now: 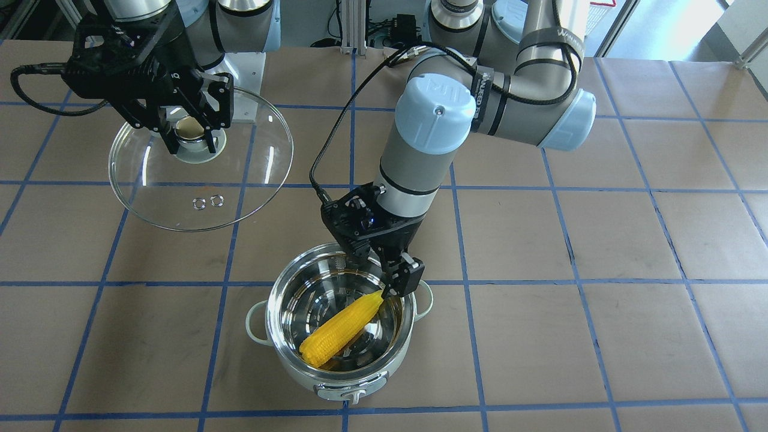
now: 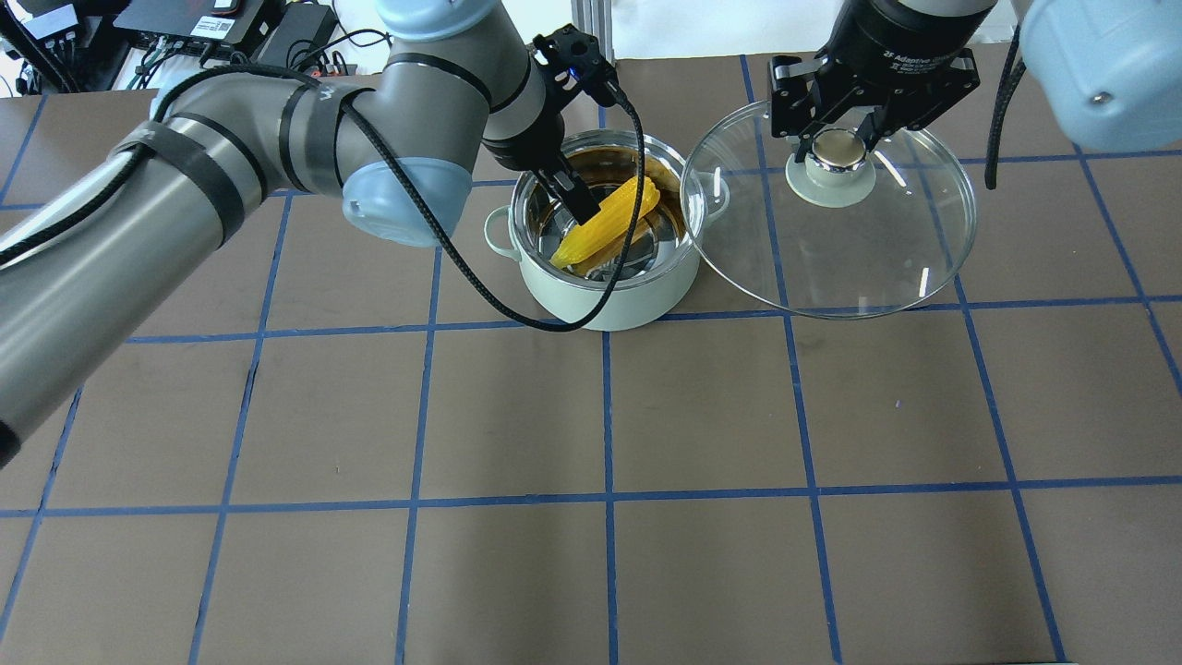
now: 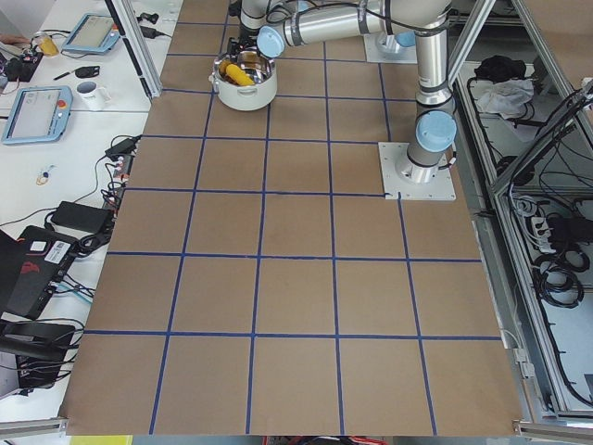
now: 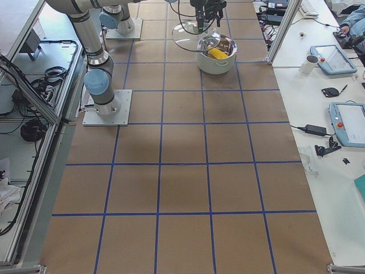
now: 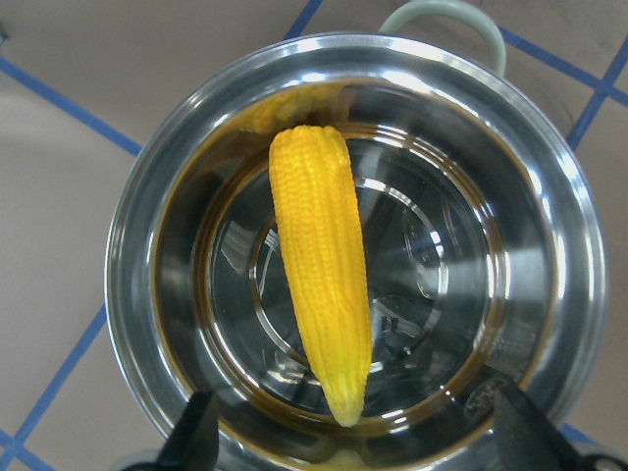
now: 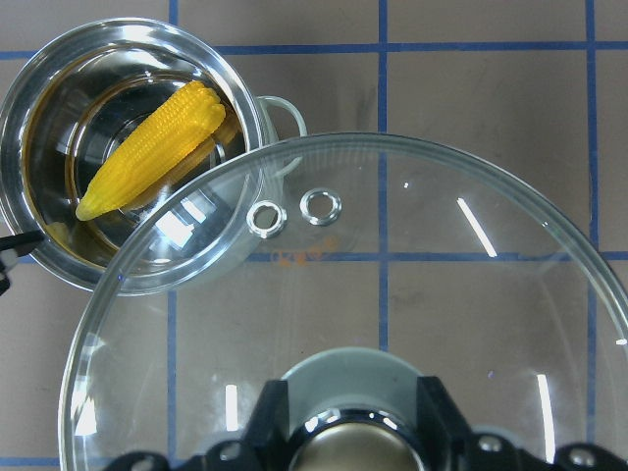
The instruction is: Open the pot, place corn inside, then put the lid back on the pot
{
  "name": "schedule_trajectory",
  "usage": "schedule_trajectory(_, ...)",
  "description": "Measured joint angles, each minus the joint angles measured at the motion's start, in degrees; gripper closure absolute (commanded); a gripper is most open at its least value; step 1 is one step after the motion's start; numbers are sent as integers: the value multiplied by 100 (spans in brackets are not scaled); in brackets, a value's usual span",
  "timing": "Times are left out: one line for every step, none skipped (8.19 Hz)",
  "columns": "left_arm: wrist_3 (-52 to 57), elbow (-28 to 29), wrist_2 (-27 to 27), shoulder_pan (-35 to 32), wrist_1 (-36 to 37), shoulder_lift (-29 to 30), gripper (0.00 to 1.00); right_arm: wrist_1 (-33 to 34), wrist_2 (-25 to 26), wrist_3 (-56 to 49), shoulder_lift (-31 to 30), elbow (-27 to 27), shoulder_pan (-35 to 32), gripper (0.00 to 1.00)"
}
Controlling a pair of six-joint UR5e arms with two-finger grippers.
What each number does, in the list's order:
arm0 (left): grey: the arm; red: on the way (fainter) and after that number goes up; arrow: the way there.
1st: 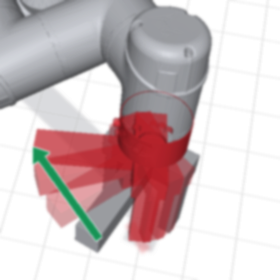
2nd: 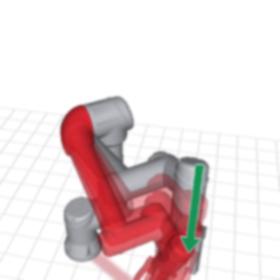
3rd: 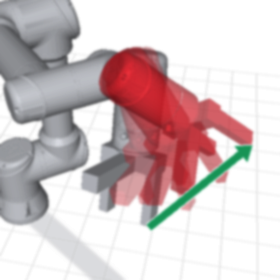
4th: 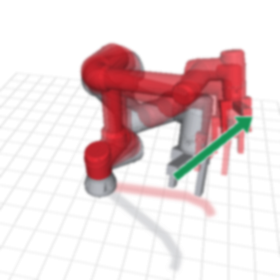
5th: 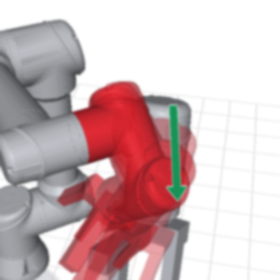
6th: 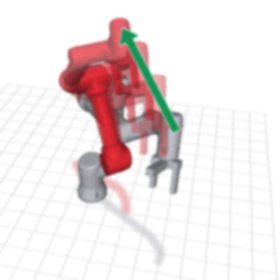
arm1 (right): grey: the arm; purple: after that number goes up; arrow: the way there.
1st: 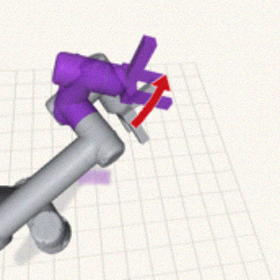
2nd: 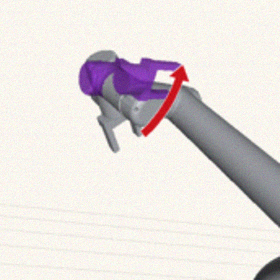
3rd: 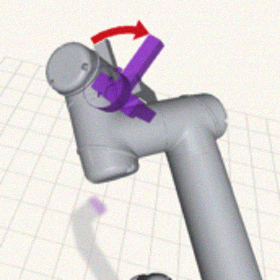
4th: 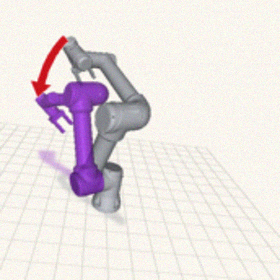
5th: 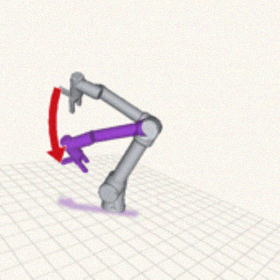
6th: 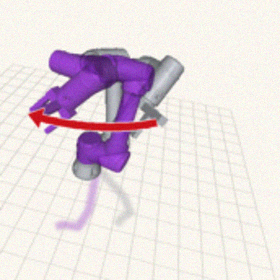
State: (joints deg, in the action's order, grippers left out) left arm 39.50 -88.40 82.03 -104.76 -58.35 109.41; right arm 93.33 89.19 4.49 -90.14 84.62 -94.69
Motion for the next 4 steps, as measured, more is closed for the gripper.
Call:
schedule_trajectory(-220, 0, 8, 167, -266, -267, 0, 54, -35, 96, 87, -41, -3, 69)
schedule_trajectory(-344, -1, 13, 476, -563, -512, 0, 212, -63, 311, 294, -108, -30, 68)
schedule_trajectory(-405, -1, 14, 893, -854, -726, 0, 456, -74, 515, 566, -184, -121, 68)
schedule_trajectory(-450, -1, 18, 1256, -1067, -881, 0, 791, -47, 751, 884, -267, -340, 68)
